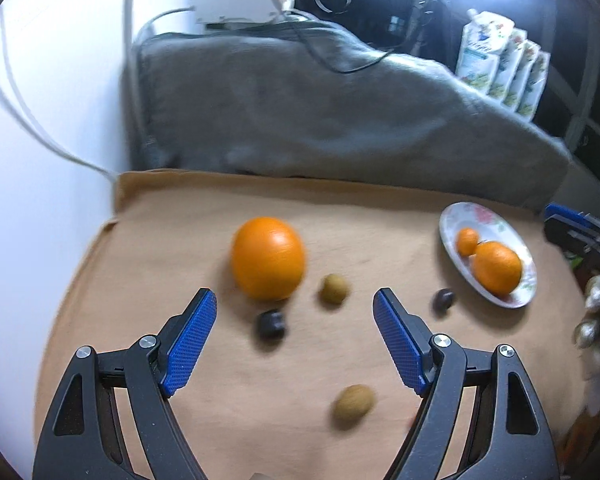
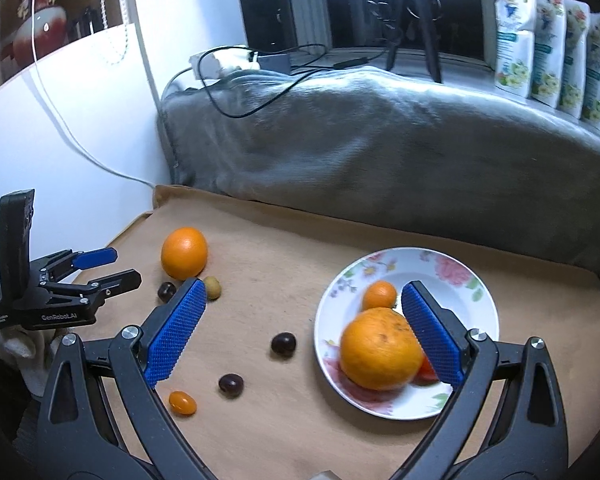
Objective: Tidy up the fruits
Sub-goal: 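Withdraw both grippers from the plate toward the large smooth orange, then grasp the large smooth orange with the right gripper and lift it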
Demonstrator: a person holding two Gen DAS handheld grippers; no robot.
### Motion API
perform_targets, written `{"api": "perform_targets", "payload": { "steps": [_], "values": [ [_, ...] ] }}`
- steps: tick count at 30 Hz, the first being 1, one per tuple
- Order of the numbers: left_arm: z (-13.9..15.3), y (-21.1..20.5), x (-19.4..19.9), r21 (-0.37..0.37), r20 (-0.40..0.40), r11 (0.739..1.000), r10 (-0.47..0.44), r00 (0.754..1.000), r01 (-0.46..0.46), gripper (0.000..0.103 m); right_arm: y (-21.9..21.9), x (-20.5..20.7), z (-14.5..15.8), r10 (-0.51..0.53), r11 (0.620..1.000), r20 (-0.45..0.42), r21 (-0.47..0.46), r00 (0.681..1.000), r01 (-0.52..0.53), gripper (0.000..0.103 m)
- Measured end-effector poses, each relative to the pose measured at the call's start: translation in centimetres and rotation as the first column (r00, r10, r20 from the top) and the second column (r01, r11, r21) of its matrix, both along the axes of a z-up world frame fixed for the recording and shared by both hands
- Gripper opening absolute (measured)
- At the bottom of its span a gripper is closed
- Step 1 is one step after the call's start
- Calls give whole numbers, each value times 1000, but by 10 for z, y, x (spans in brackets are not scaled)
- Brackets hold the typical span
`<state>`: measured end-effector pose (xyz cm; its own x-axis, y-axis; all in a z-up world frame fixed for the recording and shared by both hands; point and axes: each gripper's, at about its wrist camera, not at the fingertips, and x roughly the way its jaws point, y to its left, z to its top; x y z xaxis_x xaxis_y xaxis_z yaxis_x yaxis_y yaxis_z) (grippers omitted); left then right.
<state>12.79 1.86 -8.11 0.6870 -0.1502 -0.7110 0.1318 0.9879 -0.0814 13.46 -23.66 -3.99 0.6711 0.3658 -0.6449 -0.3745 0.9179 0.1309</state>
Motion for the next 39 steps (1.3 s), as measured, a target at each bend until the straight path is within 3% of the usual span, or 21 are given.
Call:
{"api": "perform_targets", "payload": {
  "steps": [6, 12, 16, 21, 39],
  "values": [
    [-7, 24, 5, 16, -28, 998, 67, 997, -67, 81, 26, 9, -1, 53, 999, -16, -11, 998, -53, 100],
    [-16, 43, 13, -26, -53, 993, 111, 992, -113, 80, 46, 28, -8, 74, 997, -80, 34, 994, -71, 100],
    [-21, 47, 17, -64, -61, 994, 89, 994, -93, 69, 59, 42, -13, 96, 994, -125, 62, 988, -89, 100],
    [-25, 45, 25, -123, -77, 991, 39, 996, -48, 69, 76, 60, -22, 126, 989, -174, 97, 977, -110, 98],
    [-36, 32, 52, -166, -107, 986, -10, 994, -8, 75, 135, 106, -61, 247, 962, -336, 199, 909, -188, 98]
  ]
}}
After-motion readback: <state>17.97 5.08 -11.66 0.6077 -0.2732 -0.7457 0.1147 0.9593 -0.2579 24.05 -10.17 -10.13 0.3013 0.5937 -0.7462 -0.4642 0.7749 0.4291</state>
